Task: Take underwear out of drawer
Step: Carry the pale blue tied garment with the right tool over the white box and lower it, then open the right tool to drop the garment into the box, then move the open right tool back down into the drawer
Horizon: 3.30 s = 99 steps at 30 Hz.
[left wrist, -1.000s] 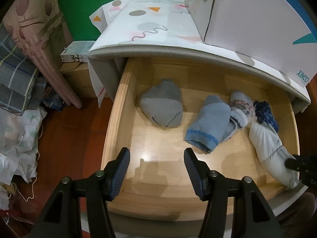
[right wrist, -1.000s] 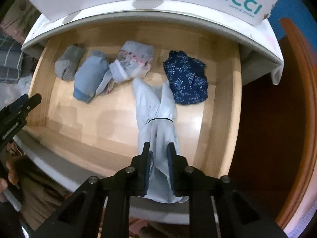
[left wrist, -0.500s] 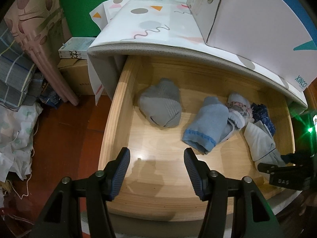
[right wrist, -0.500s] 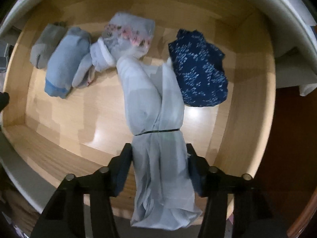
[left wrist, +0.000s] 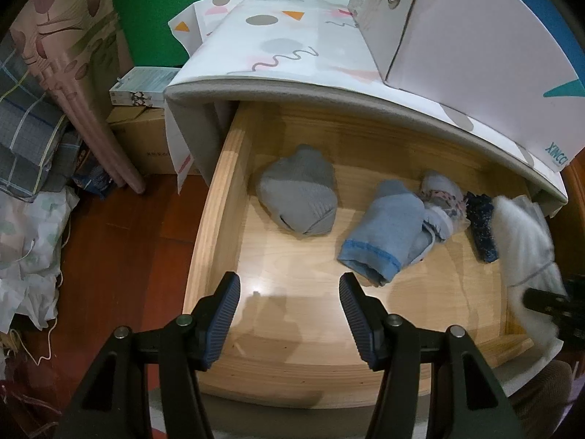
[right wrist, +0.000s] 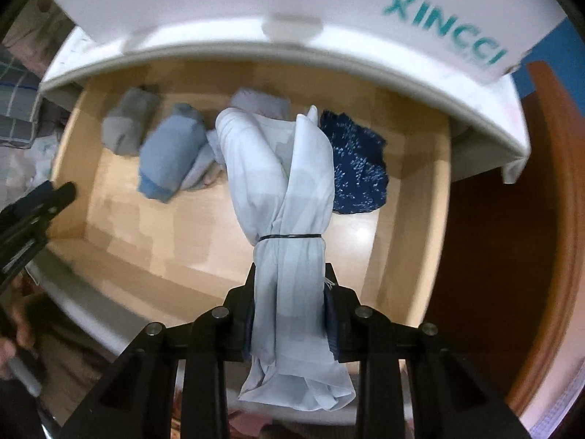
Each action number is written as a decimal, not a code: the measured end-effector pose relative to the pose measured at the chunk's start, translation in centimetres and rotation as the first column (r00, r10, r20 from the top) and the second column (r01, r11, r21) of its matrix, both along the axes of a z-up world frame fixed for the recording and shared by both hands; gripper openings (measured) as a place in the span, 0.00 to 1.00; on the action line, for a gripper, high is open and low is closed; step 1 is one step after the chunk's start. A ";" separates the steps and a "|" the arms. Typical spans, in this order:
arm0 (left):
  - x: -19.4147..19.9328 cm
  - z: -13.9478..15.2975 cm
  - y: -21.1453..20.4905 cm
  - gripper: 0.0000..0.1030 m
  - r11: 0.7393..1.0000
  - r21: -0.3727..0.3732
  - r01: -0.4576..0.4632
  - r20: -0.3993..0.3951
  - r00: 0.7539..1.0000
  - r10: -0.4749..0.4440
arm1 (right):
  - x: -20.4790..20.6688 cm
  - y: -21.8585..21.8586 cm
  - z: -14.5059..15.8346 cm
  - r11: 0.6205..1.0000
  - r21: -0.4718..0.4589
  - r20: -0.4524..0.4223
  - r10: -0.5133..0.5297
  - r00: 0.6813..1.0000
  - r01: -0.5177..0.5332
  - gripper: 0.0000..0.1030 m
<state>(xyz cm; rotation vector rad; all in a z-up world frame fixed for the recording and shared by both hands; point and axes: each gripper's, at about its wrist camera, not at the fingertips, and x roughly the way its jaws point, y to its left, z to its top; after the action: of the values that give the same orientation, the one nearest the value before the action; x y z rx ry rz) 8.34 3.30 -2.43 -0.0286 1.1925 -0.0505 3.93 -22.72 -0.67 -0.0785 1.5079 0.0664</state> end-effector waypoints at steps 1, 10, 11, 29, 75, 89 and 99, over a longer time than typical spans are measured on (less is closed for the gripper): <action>0.0 0.0 0.0 0.56 1.000 0.002 0.000 0.001 1.000 0.000 | -0.3 0.0 0.7 1.000 0.002 0.008 0.004 1.000 -0.004 0.26; 0.0 0.0 -0.1 0.56 1.000 0.012 0.006 0.002 1.000 -0.006 | -2.3 0.2 8.5 0.999 0.018 0.112 0.040 0.993 -0.042 0.26; -0.1 0.1 -0.1 0.56 1.000 0.011 0.005 0.004 1.000 -0.005 | -2.4 0.6 9.2 0.999 0.017 0.122 0.046 0.991 -0.048 0.26; 0.0 0.1 -0.2 0.56 1.000 0.013 0.008 0.008 1.000 -0.008 | 8.0 -1.0 20.4 1.000 0.008 0.354 -0.029 0.935 0.028 0.27; 0.0 0.0 -1.0 0.56 0.998 0.054 0.027 0.015 0.999 -0.028 | 11.3 -1.6 16.4 0.997 0.016 0.289 -0.077 0.954 0.076 0.46; -0.1 0.1 -0.8 0.56 0.998 0.061 0.024 0.017 1.000 -0.025 | 1.4 -2.9 11.3 0.999 0.031 0.213 -0.024 0.977 0.018 0.48; -0.1 0.1 -0.8 0.56 0.998 0.057 0.023 0.014 1.000 -0.023 | 0.1 -4.2 2.1 0.998 0.030 0.128 -0.058 0.990 0.055 0.48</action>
<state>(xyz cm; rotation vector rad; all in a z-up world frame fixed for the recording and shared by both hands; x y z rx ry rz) 8.23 2.50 -2.33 0.0352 1.1791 -0.0371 4.03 -26.93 1.48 -0.0183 1.3789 0.0354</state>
